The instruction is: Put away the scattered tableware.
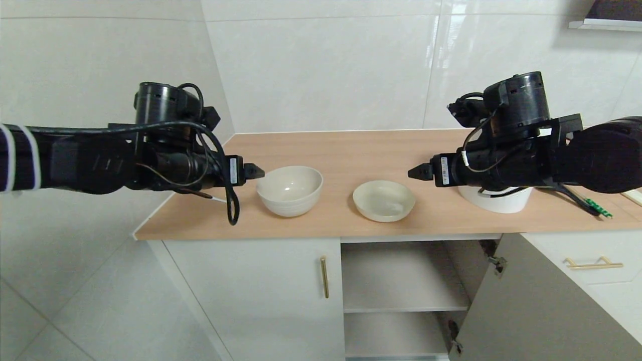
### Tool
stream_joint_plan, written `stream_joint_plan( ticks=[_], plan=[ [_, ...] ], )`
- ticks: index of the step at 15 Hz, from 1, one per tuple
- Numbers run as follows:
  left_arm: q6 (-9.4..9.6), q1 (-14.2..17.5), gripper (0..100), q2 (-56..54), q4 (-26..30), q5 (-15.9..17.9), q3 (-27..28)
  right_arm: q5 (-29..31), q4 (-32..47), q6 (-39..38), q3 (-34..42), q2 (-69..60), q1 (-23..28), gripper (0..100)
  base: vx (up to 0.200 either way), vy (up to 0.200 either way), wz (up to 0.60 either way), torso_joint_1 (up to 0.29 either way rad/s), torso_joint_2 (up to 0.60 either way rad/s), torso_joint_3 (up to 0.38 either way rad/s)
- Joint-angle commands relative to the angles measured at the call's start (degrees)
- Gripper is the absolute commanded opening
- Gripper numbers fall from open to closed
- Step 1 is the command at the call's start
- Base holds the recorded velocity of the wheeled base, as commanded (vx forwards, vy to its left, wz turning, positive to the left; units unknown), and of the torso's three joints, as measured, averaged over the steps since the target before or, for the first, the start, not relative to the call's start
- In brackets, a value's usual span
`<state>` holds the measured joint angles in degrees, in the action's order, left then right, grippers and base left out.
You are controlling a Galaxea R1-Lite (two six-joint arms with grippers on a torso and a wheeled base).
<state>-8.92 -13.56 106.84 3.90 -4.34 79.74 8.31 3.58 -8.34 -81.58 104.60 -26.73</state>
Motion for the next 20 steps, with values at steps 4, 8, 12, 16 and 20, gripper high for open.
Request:
stream_joint_plan(
  ticks=[4, 8, 12, 16, 20],
  plan=[
    [-0.31, -0.3, 100, 7.5, 2.3, -0.4, 4.3, 0.1, 0.0, 0.1, 0.6, -0.1, -0.9, 100, 0.000, 0.000, 0.00, 0.000, 0.00, 0.000],
    [-0.39, -0.6, 100, 8.9, 2.3, -0.3, 5.0, 0.1, 0.1, -0.1, 1.1, -1.1, -1.1, 100, 0.000, 0.000, 0.00, 0.000, 0.00, 0.000],
    [-0.39, -0.9, 100, 10.6, 3.8, -0.3, 6.1, 0.0, 0.0, -0.1, 2.0, -1.7, -1.1, 100, 0.000, 0.000, 0.00, 0.000, 0.00, 0.000],
    [-0.48, -1.0, 0, 11.6, 3.8, -0.3, 6.8, 0.0, -0.1, -0.2, 3.0, -1.7, -1.1, 100, 0.000, 0.000, 0.00, 0.000, 0.00, 0.000],
    [-0.57, -1.6, 0, 12.1, 3.8, -0.4, 6.8, 0.0, -0.1, -0.2, 3.0, -1.7, -1.1, 100, 0.000, 0.000, 0.00, 0.000, 0.00, 0.000]
  ],
)
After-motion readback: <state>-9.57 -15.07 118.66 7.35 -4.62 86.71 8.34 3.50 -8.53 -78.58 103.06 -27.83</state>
